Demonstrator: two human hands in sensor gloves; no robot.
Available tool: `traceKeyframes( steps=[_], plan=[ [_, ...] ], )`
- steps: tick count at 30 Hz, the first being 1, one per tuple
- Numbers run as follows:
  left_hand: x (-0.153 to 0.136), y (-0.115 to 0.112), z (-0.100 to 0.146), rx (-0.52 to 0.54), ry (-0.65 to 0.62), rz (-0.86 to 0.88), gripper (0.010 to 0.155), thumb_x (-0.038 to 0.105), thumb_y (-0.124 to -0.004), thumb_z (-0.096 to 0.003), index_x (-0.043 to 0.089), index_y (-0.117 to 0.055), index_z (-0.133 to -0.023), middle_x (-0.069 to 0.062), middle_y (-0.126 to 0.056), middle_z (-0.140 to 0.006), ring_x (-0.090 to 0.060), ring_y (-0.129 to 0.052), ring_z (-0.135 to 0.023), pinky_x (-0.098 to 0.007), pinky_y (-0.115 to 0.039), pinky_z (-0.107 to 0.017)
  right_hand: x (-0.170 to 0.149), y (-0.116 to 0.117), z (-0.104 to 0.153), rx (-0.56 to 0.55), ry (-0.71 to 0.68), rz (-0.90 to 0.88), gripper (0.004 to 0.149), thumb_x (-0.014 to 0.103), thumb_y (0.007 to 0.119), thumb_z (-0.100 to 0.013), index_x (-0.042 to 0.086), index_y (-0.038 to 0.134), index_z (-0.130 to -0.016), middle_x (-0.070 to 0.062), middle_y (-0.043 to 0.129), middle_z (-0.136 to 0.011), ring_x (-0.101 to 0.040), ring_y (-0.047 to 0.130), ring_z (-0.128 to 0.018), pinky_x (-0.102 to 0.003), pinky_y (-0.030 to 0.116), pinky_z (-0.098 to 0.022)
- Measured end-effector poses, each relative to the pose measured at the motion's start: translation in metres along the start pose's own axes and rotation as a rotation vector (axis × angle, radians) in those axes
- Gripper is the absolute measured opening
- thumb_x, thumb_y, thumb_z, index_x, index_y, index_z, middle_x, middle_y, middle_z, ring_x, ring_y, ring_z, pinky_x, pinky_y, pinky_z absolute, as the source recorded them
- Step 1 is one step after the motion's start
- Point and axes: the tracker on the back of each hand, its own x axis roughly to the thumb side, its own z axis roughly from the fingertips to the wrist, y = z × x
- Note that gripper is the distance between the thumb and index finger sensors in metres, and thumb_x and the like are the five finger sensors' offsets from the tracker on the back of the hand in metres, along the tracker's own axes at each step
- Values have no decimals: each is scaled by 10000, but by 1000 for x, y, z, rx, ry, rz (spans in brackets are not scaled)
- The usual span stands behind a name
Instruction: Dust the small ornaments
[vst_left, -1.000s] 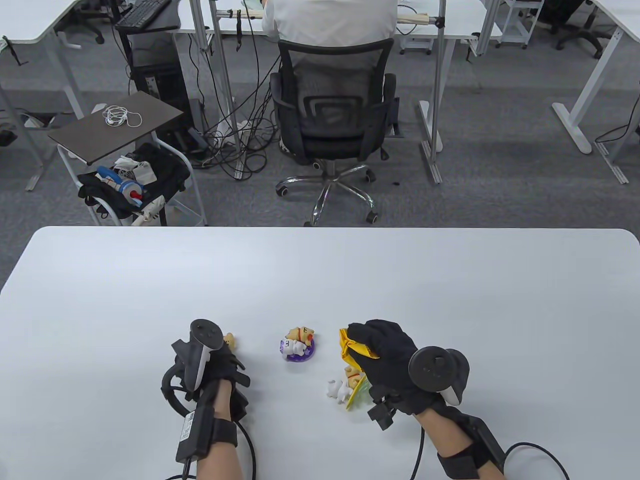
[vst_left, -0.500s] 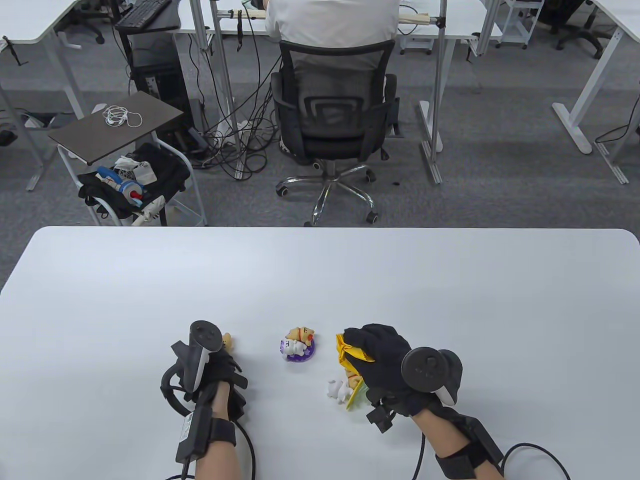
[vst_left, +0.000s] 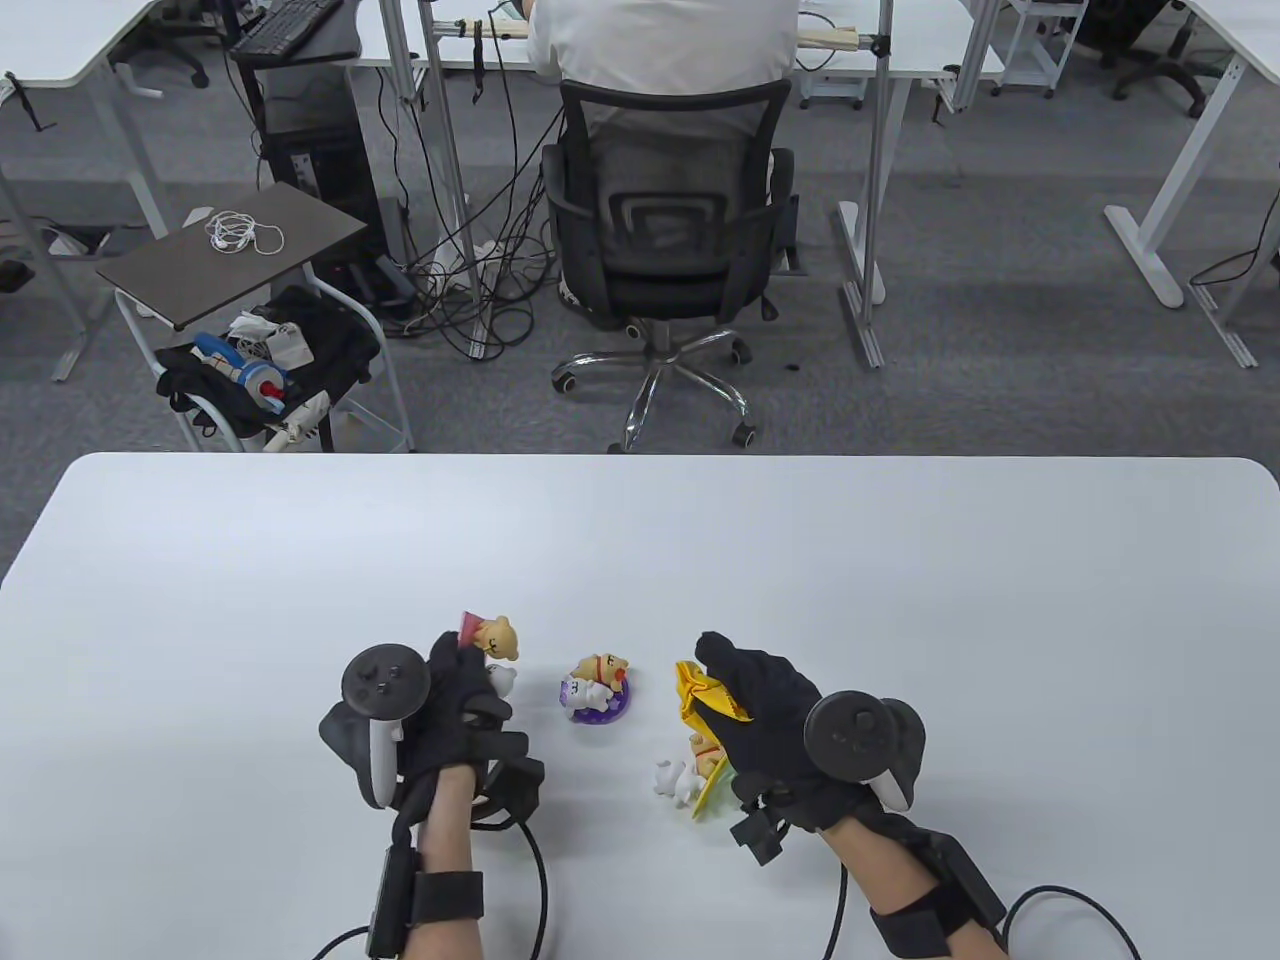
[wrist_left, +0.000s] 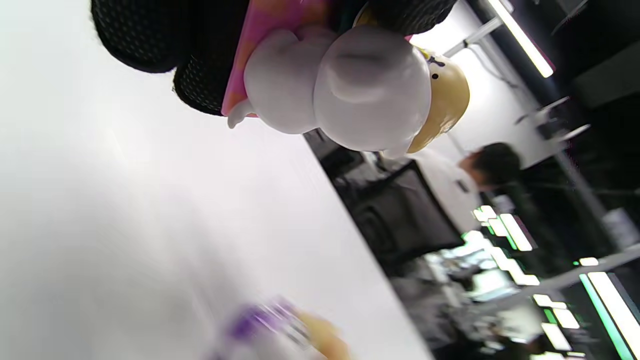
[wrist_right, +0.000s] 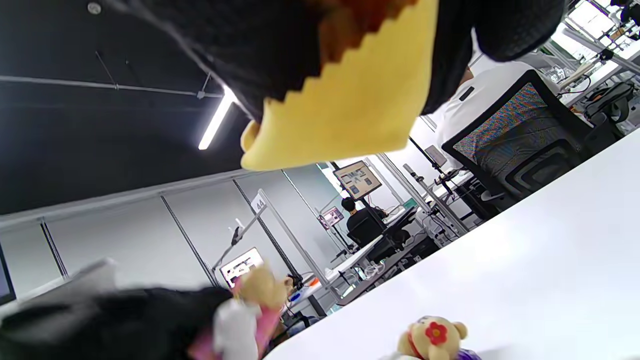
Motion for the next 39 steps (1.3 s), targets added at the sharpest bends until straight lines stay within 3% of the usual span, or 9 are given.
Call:
traceKeyframes(
  steps=[7, 14, 17, 20, 23, 27, 30, 34, 39],
  plan=[
    [20, -54, 23, -351, -117, 302, 544, 429, -578, -570, 168, -529, -1045, -140, -768, -982, -349, -878, -791, -496, -765, -569, 0, -1, 1, -26, 1, -92, 477, 326, 846, -490, 196, 769, -942, -109, 816, -845, -395, 860, -799, -594, 693, -623],
    [23, -88, 32, -546, -259, 334, 555, 453, -529, -591, 190, -449, -1072, -109, -728, -1002, -293, -869, -800, -452, -768, -592, -11, 2, 1, -9, 110, -359, 475, 321, 832, -496, 188, 759, -947, -118, 810, -851, -410, 875, -797, -588, 710, -615],
    [8, -102, 28, -644, -273, 529, 606, 430, -501, -625, 333, -164, -1118, -78, -541, -1087, -270, -846, -828, -425, -759, -628, -13, 4, 1, -1, 119, -420, 479, 322, 833, -498, 178, 759, -949, -122, 812, -847, -398, 897, -770, -581, 725, -602],
    [-6, -116, 27, -712, -237, 694, 585, 436, -485, -629, 469, -140, -1101, -85, -485, -1111, -268, -855, -826, -416, -772, -623, -9, 8, 3, 0, 88, -374, 484, 319, 835, -498, 173, 753, -952, -122, 816, -848, -385, 899, -763, -584, 723, -598],
    [-14, -120, 28, -781, -192, 836, 673, 648, -472, -588, 397, -147, -1121, -128, -511, -1122, -348, -819, -855, -470, -743, -628, -3, 9, 5, -6, 35, -269, 479, 317, 852, -492, 178, 766, -942, -110, 825, -844, -379, 878, -779, -597, 707, -603],
    [-14, -119, 30, -774, -200, 733, 921, 811, -601, -532, 336, -57, -1104, -121, -453, -1125, -303, -823, -838, -443, -766, -591, 12, 13, 9, -21, -107, -109, 486, 333, 850, -489, 189, 771, -947, -96, 833, -851, -369, 851, -818, -609, 685, -621],
    [-15, -111, 27, -662, -228, 701, 871, 724, -627, -586, 309, -58, -1099, -76, -494, -1094, -215, -880, -764, -358, -815, -565, 22, 18, 9, 77, -176, -80, 604, 386, 887, -464, 183, 717, -1007, -102, 790, -924, -381, 778, -890, -635, 634, -654],
    [-27, -109, 26, -577, -185, 840, 808, 665, -635, -606, 328, -95, -1105, -84, -483, -1083, -226, -874, -765, -369, -808, -572, 36, 25, 14, 60, -237, 49, 505, 317, 912, -458, 209, 796, -938, -92, 844, -852, -360, 838, -822, -636, 645, -648],
    [-33, -112, 25, -621, -136, 901, 795, 675, -587, -608, 329, -66, -1098, -89, -472, -1075, -218, -851, -782, -368, -792, -584, 46, 20, 17, -7, -270, 47, 490, 339, 903, -461, 210, 811, -925, -84, 868, -831, -348, 864, -797, -624, 657, -641]
  ],
)
